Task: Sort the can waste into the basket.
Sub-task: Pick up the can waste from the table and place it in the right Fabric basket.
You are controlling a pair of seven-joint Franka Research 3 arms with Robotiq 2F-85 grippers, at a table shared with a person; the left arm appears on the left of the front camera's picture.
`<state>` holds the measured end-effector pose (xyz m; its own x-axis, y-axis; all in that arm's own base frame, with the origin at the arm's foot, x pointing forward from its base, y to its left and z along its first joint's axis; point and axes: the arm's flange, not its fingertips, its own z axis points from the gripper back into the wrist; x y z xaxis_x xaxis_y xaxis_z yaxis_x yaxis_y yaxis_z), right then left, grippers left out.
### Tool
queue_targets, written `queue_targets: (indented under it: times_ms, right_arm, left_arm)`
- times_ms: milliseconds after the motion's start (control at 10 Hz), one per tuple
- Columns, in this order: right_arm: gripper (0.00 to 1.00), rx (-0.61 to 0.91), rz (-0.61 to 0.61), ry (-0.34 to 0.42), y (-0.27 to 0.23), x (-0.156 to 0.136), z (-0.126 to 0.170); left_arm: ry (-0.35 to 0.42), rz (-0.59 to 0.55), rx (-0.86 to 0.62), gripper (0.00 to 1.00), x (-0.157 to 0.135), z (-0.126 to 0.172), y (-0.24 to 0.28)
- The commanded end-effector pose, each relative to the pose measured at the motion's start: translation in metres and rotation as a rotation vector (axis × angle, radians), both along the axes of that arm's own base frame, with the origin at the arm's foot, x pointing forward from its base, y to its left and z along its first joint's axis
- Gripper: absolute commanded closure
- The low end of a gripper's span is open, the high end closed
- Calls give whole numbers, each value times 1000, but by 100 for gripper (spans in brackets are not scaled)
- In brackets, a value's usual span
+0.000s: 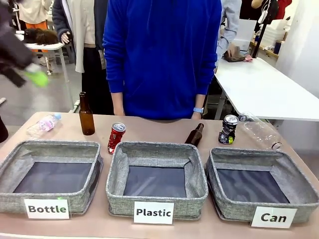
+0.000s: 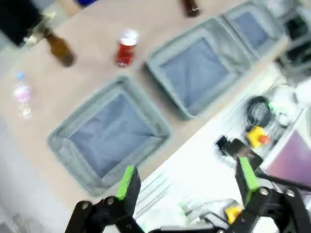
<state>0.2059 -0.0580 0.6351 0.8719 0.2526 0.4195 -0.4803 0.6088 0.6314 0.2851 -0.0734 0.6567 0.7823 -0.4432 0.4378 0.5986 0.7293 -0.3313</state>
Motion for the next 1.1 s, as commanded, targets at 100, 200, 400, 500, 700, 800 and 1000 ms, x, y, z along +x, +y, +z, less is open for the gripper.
queue_targets:
  times_ms: [100,200,400,500,700,800,1000]
  right_arm:
    - [0,309,-48,215,-112,-4,-22]
    - [0,464,-100,237,-157,-8,-46]
    - [0,633,-195,269,-213,-14,-93]
    - [0,679,-233,311,-229,-14,-118]
    - [0,740,-286,418,-250,5,-176]
    - [0,769,-316,454,-252,7,-194]
    - [0,801,-366,486,-251,12,-216]
  left_arm:
    - [248,-123,-424,0,-16,-47,116]
    - [245,-50,-507,0,-20,-61,161]
    - [288,61,-648,0,-29,-109,209]
    - [332,94,-706,0,-30,-135,217]
    - [452,127,-786,0,-5,-194,224]
    - [475,139,-800,0,4,-205,232]
    - [500,196,-857,0,20,-213,237]
